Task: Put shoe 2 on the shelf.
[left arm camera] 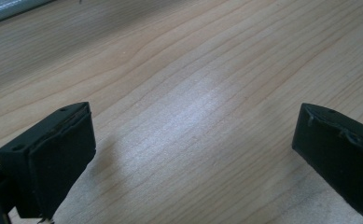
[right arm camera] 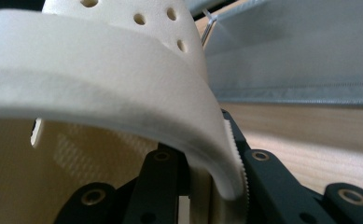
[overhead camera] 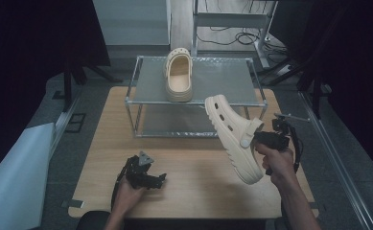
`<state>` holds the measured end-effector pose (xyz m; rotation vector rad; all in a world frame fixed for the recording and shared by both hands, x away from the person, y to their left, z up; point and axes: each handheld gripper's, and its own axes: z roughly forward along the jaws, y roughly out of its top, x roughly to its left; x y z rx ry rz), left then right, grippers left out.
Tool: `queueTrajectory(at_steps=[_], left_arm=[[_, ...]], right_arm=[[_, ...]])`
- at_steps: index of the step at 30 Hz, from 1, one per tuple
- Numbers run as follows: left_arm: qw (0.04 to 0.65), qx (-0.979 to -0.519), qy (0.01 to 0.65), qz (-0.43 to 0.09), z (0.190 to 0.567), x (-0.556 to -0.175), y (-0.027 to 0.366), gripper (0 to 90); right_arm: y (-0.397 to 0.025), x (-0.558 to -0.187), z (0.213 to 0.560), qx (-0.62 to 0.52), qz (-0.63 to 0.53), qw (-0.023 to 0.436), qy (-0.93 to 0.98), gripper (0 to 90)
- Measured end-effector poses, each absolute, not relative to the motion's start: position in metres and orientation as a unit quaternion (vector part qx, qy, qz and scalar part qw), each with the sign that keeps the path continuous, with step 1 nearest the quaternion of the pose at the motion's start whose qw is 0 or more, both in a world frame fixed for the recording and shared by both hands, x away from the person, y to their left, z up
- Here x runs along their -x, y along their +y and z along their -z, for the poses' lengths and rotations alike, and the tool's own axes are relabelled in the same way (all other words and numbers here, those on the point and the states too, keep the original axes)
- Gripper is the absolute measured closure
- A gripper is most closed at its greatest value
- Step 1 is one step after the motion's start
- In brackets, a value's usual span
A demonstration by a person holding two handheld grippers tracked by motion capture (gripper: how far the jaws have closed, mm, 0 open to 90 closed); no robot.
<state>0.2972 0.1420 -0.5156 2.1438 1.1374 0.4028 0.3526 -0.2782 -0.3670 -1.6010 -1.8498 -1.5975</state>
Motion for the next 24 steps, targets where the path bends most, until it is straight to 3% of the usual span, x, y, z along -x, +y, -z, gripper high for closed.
queueTrajectory(at_steps=[24], left_arm=[[0.339, -0.821, 0.434, -0.15, 0.516, -0.298, 0.142, 0.0]], right_arm=[[-0.268, -0.403, 0.336, 0.583, 0.548, 0.107, -0.59, 80.7]])
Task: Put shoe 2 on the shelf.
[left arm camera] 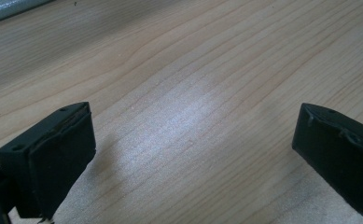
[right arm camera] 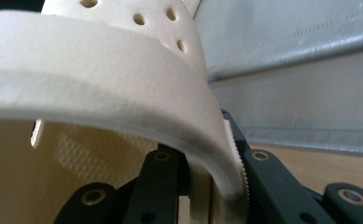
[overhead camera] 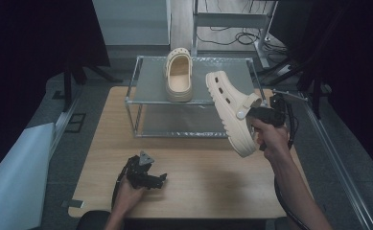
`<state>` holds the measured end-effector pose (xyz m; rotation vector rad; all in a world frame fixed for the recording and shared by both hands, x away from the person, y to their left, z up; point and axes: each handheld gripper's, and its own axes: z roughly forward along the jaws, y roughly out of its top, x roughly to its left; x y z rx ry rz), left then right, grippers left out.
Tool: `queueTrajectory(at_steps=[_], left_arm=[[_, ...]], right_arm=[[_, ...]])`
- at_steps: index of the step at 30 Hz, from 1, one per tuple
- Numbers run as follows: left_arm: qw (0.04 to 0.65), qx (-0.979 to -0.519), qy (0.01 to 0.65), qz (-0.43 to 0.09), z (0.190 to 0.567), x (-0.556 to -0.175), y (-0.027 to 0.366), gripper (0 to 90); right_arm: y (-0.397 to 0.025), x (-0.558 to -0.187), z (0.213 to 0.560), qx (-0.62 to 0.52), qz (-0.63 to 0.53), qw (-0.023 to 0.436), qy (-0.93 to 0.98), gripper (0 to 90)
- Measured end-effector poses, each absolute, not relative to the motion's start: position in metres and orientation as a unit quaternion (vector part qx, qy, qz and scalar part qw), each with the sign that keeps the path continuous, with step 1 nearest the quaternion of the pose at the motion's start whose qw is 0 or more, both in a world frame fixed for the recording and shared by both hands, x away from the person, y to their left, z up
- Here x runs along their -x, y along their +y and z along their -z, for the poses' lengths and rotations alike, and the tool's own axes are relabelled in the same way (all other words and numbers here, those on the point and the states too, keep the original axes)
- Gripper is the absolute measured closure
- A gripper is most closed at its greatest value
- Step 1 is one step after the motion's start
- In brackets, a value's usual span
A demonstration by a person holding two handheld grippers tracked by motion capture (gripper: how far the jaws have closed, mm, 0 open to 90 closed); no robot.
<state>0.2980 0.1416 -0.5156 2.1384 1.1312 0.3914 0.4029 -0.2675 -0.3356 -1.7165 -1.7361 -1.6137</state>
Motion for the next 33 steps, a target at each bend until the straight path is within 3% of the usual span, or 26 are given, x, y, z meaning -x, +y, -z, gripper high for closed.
queueTrajectory(at_steps=[33], left_arm=[[0.339, -0.819, 0.438, -0.149, 0.516, -0.299, 0.142, 0.0]], right_arm=[[-0.25, -0.474, 0.317, 0.644, 0.538, 0.056, -0.541, 80.6]])
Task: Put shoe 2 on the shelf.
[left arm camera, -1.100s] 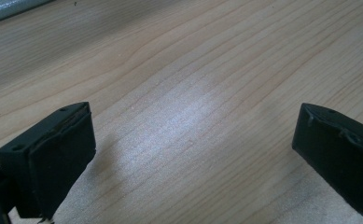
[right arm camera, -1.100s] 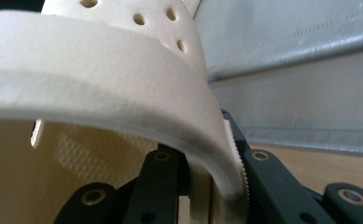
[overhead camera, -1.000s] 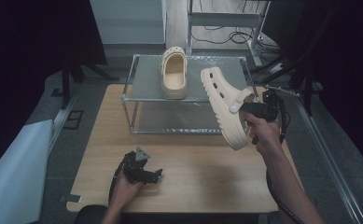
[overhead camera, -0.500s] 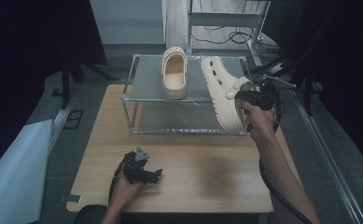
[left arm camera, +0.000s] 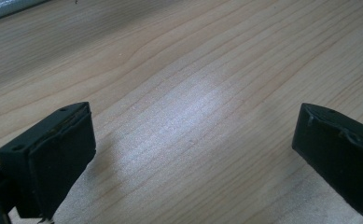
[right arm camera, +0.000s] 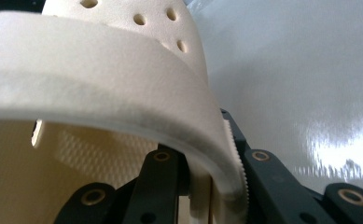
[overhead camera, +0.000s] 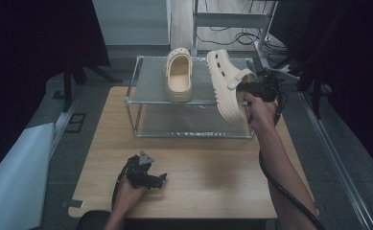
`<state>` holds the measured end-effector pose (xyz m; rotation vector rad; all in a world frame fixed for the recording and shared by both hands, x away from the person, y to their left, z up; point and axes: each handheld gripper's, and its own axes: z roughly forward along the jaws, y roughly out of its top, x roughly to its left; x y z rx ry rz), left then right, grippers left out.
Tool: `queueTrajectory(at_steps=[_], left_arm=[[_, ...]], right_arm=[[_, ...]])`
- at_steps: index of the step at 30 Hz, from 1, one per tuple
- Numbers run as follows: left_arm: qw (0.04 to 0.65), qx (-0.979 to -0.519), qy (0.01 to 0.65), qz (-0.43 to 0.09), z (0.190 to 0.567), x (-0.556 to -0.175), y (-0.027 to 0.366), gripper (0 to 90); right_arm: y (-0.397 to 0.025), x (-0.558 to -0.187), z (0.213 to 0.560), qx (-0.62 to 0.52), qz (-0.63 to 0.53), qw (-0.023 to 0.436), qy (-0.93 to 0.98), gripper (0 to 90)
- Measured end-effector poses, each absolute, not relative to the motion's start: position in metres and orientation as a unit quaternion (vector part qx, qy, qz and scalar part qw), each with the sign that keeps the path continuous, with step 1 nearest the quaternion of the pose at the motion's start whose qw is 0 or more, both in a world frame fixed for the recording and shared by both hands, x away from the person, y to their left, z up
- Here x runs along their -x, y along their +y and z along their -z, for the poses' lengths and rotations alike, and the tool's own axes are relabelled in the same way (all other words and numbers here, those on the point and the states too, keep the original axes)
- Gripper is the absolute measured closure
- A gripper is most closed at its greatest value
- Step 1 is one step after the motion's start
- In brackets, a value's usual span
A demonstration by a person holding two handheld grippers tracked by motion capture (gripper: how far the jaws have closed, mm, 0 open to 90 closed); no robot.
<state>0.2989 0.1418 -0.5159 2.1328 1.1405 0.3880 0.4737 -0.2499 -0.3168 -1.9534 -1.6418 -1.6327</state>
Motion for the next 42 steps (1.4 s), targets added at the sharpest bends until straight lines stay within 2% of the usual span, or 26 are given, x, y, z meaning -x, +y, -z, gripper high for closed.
queueTrajectory(at_steps=[15, 31, 42], left_arm=[[0.343, -0.816, 0.441, -0.146, 0.515, -0.299, 0.143, 0.0], [0.34, -0.819, 0.441, -0.14, 0.517, -0.3, 0.143, 0.0], [0.344, -0.817, 0.442, -0.136, 0.517, -0.3, 0.142, 0.0]], right_arm=[[-0.238, -0.504, 0.309, 0.663, 0.521, 0.017, -0.537, 80.5], [-0.232, -0.538, 0.318, 0.685, 0.505, -0.005, -0.525, 80.2], [-0.217, -0.551, 0.318, 0.693, 0.494, -0.037, -0.524, 77.8]])
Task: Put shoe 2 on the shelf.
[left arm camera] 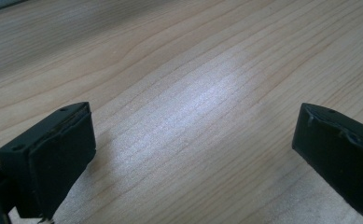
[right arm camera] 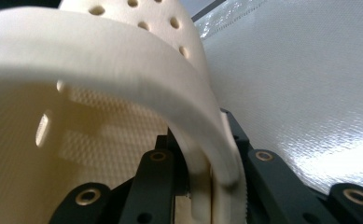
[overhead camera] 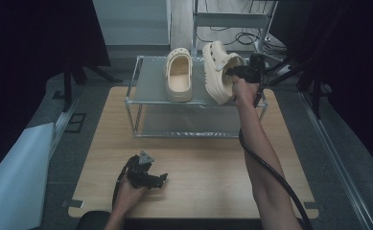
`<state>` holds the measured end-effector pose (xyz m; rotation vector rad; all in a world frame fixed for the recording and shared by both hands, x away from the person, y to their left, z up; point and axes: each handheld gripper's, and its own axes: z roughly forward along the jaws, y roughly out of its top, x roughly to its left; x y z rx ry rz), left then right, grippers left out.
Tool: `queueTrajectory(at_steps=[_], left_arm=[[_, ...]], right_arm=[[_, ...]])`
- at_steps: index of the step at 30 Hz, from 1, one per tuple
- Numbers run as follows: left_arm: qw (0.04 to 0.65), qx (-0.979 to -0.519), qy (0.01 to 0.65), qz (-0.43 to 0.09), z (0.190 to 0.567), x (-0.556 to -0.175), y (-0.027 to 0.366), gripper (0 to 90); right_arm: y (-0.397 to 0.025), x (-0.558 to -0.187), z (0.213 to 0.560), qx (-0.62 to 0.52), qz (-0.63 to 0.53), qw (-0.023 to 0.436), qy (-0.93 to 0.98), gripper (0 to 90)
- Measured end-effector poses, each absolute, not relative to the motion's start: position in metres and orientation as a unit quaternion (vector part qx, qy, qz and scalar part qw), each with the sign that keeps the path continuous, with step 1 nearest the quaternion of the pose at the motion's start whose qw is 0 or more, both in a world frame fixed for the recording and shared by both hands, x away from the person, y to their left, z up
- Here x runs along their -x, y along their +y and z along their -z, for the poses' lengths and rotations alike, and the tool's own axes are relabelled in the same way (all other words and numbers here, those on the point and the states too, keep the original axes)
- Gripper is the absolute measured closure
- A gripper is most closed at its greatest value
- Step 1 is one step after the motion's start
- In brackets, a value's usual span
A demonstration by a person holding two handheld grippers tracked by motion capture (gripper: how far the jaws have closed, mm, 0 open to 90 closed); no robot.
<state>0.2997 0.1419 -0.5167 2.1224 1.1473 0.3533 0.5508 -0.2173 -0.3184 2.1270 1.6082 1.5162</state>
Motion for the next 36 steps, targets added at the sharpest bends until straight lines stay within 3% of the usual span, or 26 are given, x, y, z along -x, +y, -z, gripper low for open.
queueTrajectory(at_steps=[6, 12, 20, 24, 36], left_arm=[[0.345, -0.816, 0.443, -0.134, 0.517, -0.299, 0.143, 0.0], [0.346, -0.817, 0.442, -0.133, 0.517, -0.299, 0.142, 0.0], [0.346, -0.817, 0.442, -0.132, 0.517, -0.299, 0.142, 0.0], [0.345, -0.818, 0.441, -0.133, 0.517, -0.299, 0.141, 0.0], [0.345, -0.818, 0.441, -0.133, 0.517, -0.299, 0.141, 0.0]], right_arm=[[-0.21, -0.554, 0.32, -0.689, -0.5, 0.04, 0.523, 71.9], [-0.2, -0.556, 0.317, -0.679, -0.512, 0.034, 0.525, 59.3], [-0.188, -0.559, 0.316, -0.676, -0.502, 0.07, 0.535, 55.4], [-0.182, -0.563, 0.319, -0.675, -0.501, 0.071, 0.537, 44.0], [-0.165, -0.572, 0.324, -0.655, -0.483, 0.1, 0.572, 29.2]])
